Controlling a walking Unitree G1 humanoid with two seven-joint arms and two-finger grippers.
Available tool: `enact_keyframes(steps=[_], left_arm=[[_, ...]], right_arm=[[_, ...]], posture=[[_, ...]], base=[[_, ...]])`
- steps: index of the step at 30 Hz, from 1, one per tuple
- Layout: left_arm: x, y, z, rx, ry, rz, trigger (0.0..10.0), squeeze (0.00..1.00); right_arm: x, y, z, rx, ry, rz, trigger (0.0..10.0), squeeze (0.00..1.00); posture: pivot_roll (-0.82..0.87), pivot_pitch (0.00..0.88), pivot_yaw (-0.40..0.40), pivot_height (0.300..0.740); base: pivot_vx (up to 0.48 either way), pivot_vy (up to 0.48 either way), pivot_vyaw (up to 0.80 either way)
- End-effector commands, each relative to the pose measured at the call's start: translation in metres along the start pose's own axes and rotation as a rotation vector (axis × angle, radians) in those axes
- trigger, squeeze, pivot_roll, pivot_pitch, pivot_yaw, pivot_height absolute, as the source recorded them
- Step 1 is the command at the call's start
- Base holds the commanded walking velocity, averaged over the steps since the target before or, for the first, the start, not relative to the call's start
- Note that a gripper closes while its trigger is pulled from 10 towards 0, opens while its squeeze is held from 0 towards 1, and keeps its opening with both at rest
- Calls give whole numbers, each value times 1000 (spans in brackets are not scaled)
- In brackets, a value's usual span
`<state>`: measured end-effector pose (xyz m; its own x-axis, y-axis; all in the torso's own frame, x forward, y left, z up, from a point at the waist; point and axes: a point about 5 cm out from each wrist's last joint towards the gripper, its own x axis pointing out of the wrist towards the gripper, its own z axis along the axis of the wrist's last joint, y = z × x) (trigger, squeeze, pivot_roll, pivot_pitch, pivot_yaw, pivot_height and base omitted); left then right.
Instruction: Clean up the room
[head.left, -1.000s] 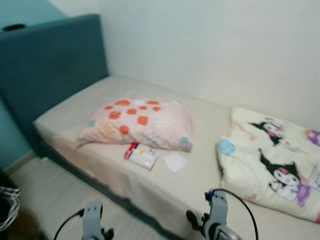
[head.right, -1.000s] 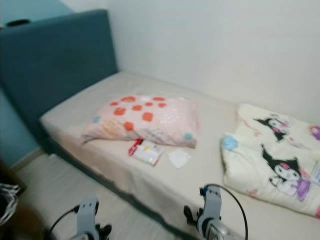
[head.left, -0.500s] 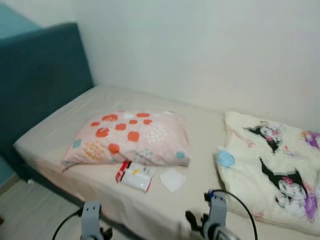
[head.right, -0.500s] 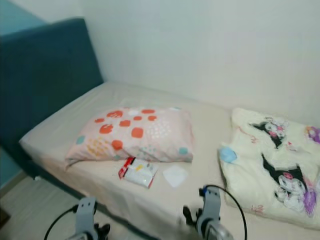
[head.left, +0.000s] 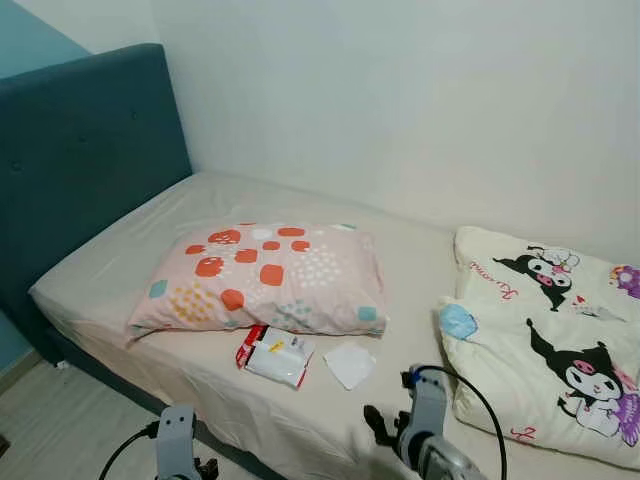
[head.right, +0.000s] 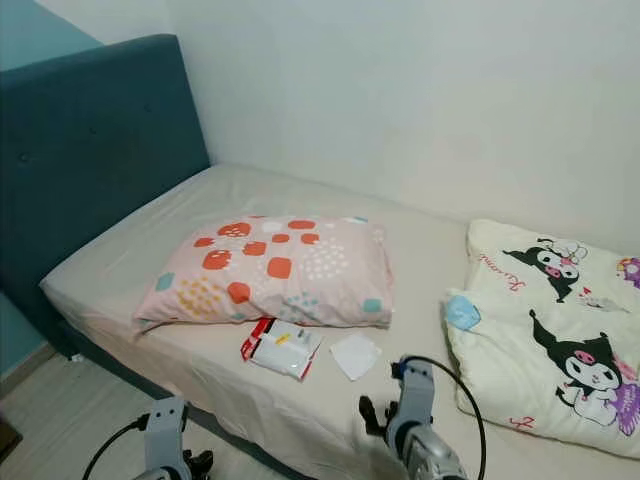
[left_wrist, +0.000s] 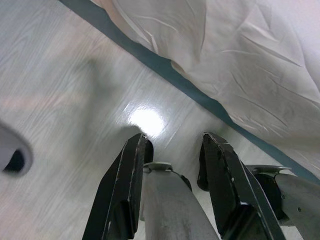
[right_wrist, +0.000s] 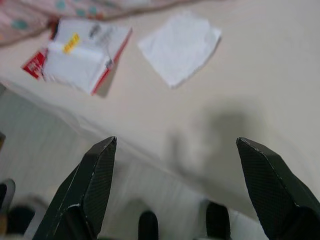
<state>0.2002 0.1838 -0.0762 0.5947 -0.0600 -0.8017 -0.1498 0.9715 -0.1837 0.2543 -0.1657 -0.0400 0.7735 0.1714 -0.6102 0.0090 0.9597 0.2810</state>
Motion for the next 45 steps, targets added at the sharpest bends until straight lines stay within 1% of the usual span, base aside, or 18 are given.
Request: enact_keyframes(steps=[1, 4, 9, 10, 11, 13, 15, 17, 19, 26, 28, 33, 39, 43, 45], left_arm=[[0, 1, 2, -11, -2, 7, 10000, 0], [1, 0, 10, -28, -30, -3, 10000, 0], [2, -3, 33, -120, -116, -34, 10000, 0], [2, -3, 33, -120, -116, -34, 10000, 0], [3, -5, 44, -143, -148, -47, 10000, 0], [3, -7, 52, -150, -171, -58, 10000, 0], [3, -8, 54, -150, -176, -61, 10000, 0], [4, -11, 57, -148, -180, -66, 10000, 0], [4, -12, 57, -149, -180, -68, 10000, 0], [5, -16, 53, -159, -172, -78, 10000, 0], [5, -15, 51, -158, -168, -76, 10000, 0], [4, -14, 49, -157, -162, -70, 10000, 0], [4, -13, 49, -155, -161, -67, 10000, 0], [5, -16, 54, -169, -177, -74, 10000, 0], [5, -21, 62, -184, -202, -92, 10000, 0]], right_arm=[[1, 1, 1, 30, 3, 5, 10000, 0], [2, 2, 4, 26, 13, 6, 10000, 0], [3, 3, 10, 45, -17, 15, 10000, 0], [3, 3, 10, 45, -17, 15, 10000, 0], [3, 3, 11, 44, -24, 18, 10000, 0], [3, 4, 12, 32, -32, 25, 10000, 0], [4, 4, 13, 26, -35, 29, 10000, 0], [3, 4, 13, 46, -45, 33, 10000, 0], [3, 4, 13, 44, -39, 30, 10000, 0], [3, 2, 10, 61, -28, 17, 10000, 0], [2, 1, 11, 65, -34, 17, 10000, 0], [3, 2, 9, 53, -27, 14, 10000, 0], [3, 3, 4, 17, 23, 3, 10000, 0], [3, 3, 1, 37, 49, -6, 10000, 0], [3, 2, 1, 53, 56, -5, 10000, 0]], posture=[[32, 0, -16, 740], [29, 0, -21, 736], [35, 0, -24, 711], [35, 0, -24, 711], [34, 0, -23, 701], [34, 0, -22, 696], [34, 0, -22, 696], [30, 0, -21, 696], [29, 0, -21, 696], [27, 0, -24, 696], [28, 0, -25, 696], [30, 0, -24, 696], [31, 0, -23, 696], [29, 0, -22, 686], [28, 0, -22, 676]], base=[[0, 0, 0], [0, 0, 0], [0, 0, 0], [0, 0, 0], [0, 0, 0], [0, 0, 0], [0, 0, 0], [0, 0, 0], [0, 0, -488], [0, 0, -668], [0, 0, 0], [0, 0, 0], [0, 0, 0], [0, 0, 0], [0, 0, 0]])
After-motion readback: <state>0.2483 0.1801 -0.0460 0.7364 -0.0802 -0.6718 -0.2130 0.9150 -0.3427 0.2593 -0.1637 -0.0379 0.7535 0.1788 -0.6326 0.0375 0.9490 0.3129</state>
